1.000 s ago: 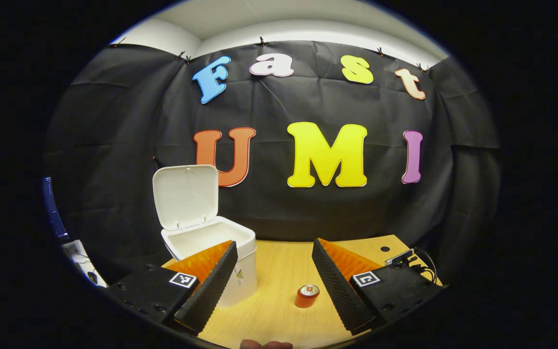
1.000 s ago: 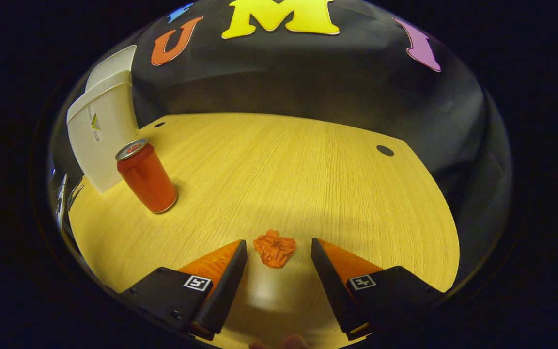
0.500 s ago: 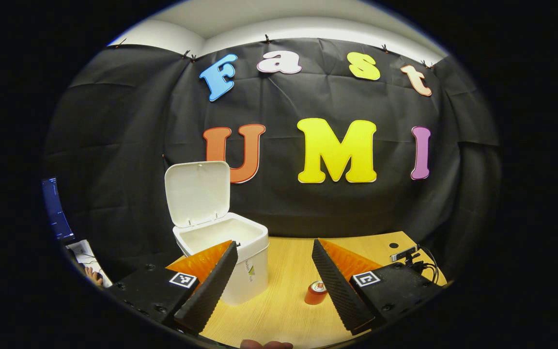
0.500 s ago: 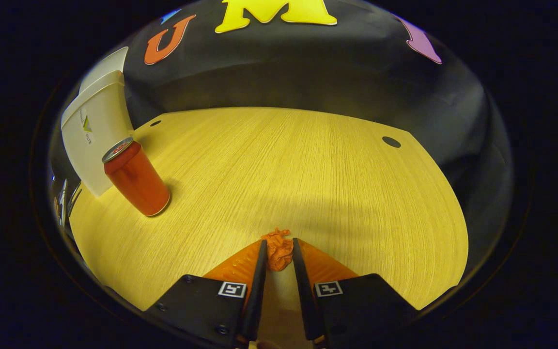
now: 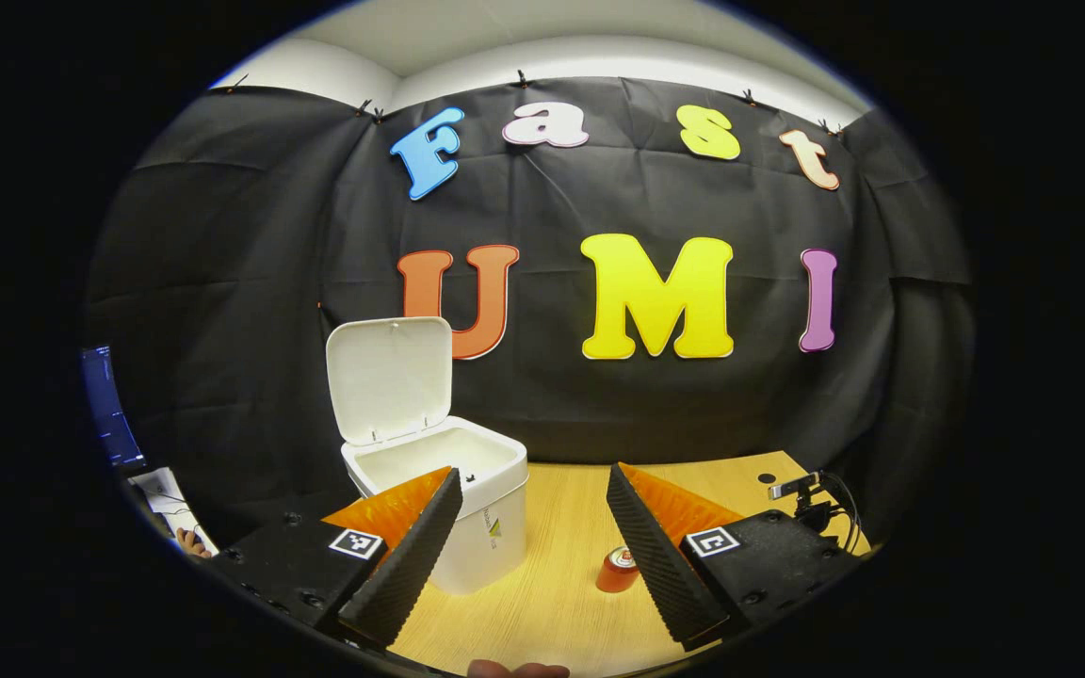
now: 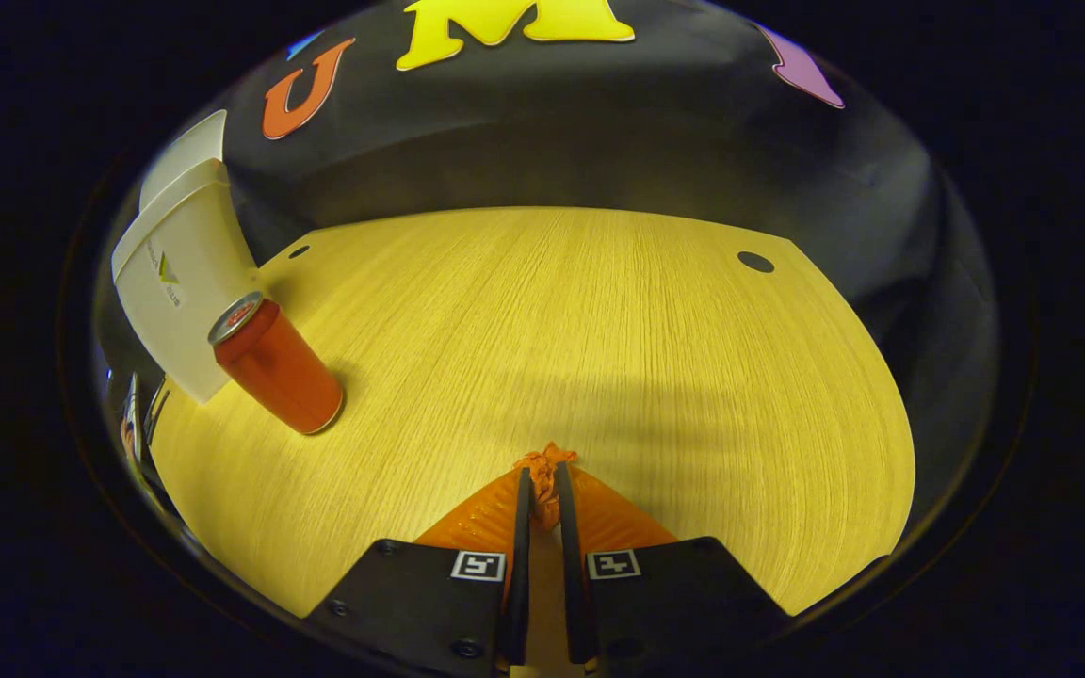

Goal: Press the lid of the desktop garbage bin to open it, pick up the crumpled paper on the desktop and throw it into the bin, then pick up the pop can on the desktop and drop it into the bin, and finally close the garbage bin lid.

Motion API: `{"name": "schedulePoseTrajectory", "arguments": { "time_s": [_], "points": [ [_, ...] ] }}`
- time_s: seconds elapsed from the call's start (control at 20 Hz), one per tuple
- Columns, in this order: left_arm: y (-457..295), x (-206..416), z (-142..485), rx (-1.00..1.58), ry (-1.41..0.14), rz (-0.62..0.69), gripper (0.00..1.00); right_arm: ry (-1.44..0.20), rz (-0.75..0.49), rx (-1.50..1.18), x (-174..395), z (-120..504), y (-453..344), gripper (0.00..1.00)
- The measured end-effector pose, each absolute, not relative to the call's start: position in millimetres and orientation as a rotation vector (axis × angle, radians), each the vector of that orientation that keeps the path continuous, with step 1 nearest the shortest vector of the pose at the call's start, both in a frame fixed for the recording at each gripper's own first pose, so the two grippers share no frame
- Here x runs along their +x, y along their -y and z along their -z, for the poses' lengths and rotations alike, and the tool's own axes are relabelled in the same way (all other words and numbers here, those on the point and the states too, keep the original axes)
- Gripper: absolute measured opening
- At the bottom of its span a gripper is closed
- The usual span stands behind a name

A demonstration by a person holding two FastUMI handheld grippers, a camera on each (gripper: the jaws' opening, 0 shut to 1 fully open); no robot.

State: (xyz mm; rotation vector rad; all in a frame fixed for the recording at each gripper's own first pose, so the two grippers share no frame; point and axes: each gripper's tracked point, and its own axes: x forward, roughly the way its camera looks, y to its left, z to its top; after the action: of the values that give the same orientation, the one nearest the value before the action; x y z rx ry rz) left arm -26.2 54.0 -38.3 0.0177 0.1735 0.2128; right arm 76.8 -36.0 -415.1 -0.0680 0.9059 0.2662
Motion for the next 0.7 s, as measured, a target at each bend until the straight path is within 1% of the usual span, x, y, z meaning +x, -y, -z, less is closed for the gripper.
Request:
{"name": "schedulePoseTrajectory", "arguments": {
  "time_s": [0.05, 0.2, 0.35, 0.7],
  "points": [
    [-54.5, -26.4, 39.6, 0.023, -0.173, -0.207, 1.0, -0.881, -0.27, -0.065, 78.5, 401.5, 33.2, 0.14],
    [-58.7, -27.8, 39.7, 0.041, -0.168, -0.188, 1.0, -0.8, -0.286, -0.052, 84.0, 354.4, 21.4, 0.17],
    [-61.4, -29.8, 42.2, 0.019, -0.165, -0.166, 1.0, -0.709, -0.313, -0.041, 91.6, 302.7, 2.7, 0.17],
    [-66.9, -34.7, 46.3, 0.006, -0.161, -0.123, 1.0, -0.552, -0.384, -0.025, 97.7, 197.8, -43.3, 0.17]
  ]
}}
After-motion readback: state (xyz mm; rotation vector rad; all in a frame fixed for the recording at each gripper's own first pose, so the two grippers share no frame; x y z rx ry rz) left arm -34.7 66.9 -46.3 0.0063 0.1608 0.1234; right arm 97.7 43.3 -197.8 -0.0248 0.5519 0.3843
